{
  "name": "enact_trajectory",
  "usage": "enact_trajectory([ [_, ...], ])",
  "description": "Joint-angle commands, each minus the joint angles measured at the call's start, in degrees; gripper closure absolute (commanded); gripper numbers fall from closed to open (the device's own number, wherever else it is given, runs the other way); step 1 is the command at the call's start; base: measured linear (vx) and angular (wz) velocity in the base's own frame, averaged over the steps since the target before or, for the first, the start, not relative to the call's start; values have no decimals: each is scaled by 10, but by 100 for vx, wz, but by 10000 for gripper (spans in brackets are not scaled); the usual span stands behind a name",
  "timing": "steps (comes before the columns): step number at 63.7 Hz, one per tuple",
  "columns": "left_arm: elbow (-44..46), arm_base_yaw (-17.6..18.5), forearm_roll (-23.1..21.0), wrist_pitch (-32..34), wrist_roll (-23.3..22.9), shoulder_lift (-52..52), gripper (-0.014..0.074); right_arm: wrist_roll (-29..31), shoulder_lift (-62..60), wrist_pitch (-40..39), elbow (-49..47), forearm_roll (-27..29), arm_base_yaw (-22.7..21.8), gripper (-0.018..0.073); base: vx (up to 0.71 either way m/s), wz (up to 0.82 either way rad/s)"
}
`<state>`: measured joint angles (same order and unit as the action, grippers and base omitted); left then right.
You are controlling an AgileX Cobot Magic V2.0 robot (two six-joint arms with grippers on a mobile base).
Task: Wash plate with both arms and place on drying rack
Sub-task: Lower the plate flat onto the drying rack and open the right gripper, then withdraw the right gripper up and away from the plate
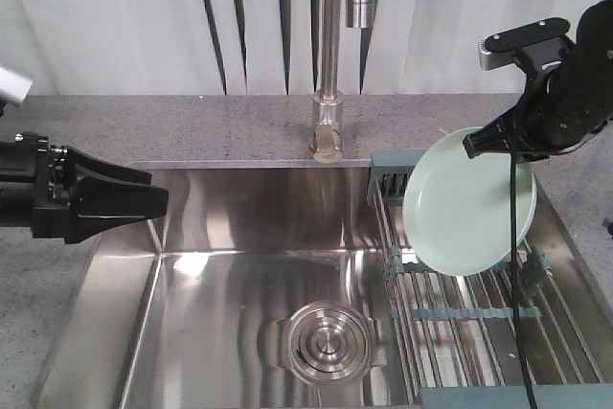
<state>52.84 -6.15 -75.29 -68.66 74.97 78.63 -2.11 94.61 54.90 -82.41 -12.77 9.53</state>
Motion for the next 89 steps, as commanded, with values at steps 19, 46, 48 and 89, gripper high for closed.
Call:
enact_trajectory([
  [19,14,-1,-40,-28,1,-18,125,-21,22,-33,-14,-13,-28,410,0,0],
  [46,14,-1,-40,-28,1,-18,125,-20,33,-28,-14,-6,-36,326,0,0],
  [48,14,-1,-40,-28,1,-18,125,-20,32,-27,-14,-4,-36,316,0,0],
  [89,14,-1,-40,-28,1,-18,125,75,-134,-121,89,101,-36,302,0,0],
])
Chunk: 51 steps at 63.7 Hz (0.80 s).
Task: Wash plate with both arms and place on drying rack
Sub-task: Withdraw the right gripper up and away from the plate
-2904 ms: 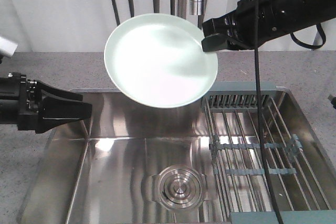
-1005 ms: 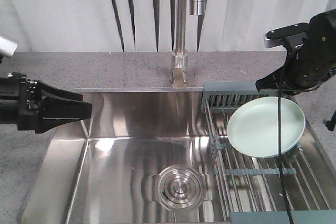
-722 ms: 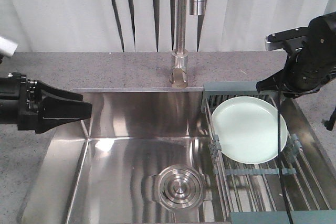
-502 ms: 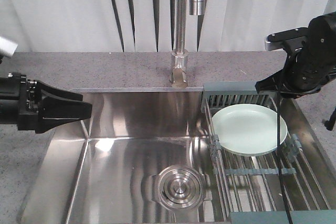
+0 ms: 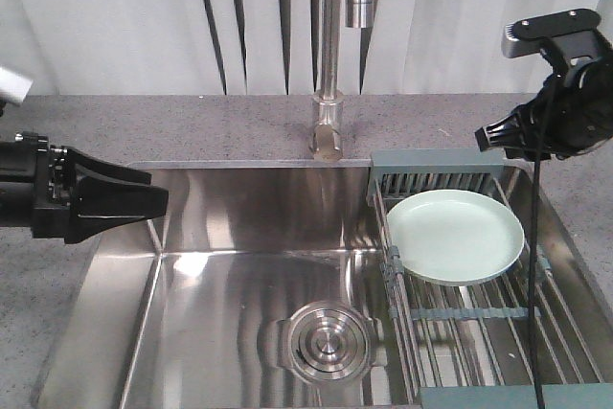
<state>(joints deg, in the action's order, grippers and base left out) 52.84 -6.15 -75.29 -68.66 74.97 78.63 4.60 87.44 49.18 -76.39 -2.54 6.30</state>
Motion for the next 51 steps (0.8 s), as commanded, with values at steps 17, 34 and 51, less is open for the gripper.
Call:
enact_trajectory([
  [17,14,-1,-40,-28,1,-18,125,8,-221,-154,184,9,-4,302,0,0],
  [34,14,-1,-40,-28,1,-18,125,8,-386,-236,349,12,-4,302,0,0],
  [51,14,-1,-40,-28,1,-18,125,8,-541,-273,486,16,-4,302,0,0],
])
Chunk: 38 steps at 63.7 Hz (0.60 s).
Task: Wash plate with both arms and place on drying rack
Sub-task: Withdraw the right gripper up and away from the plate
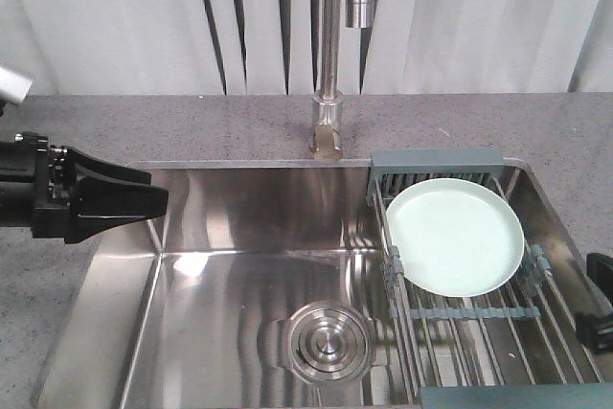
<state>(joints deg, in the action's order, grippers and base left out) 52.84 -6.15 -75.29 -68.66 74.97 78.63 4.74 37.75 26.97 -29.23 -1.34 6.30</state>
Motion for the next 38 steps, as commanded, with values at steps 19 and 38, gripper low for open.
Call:
enact_trajectory([
  [19,14,-1,-40,-28,1,-18,125,11,-208,-45,106,47,-4,304,0,0],
  [38,14,-1,-40,-28,1,-18,125,36,-270,-100,153,46,-4,304,0,0],
])
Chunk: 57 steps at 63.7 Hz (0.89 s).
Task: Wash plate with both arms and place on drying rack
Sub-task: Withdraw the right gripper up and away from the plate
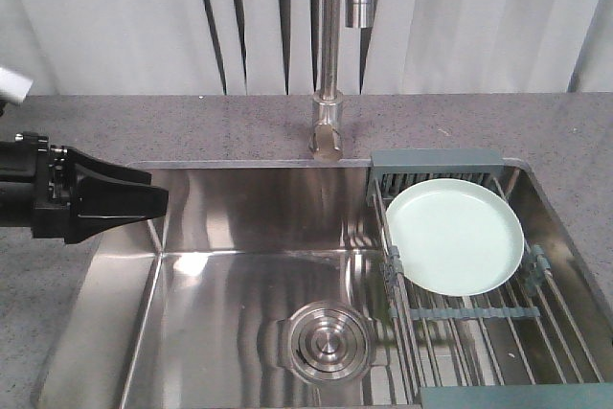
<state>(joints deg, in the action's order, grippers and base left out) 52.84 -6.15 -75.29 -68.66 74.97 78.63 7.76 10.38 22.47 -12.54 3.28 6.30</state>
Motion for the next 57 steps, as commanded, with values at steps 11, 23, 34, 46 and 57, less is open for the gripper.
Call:
enact_trajectory([
  [11,14,-1,-40,-28,1,-18,125,5,3,-54,-14,-1,-4,304,0,0],
  [23,14,-1,-40,-28,1,-18,125,5,3,-54,-14,-1,-4,304,0,0],
  [34,14,-1,-40,-28,1,-18,125,5,3,-54,-14,-1,-4,304,0,0],
  [46,14,-1,-40,-28,1,-18,125,5,3,-54,-14,-1,-4,304,0,0],
  [57,24,-1,-41,-22,1,-13,125,5,3,-54,-14,-1,-4,304,0,0],
])
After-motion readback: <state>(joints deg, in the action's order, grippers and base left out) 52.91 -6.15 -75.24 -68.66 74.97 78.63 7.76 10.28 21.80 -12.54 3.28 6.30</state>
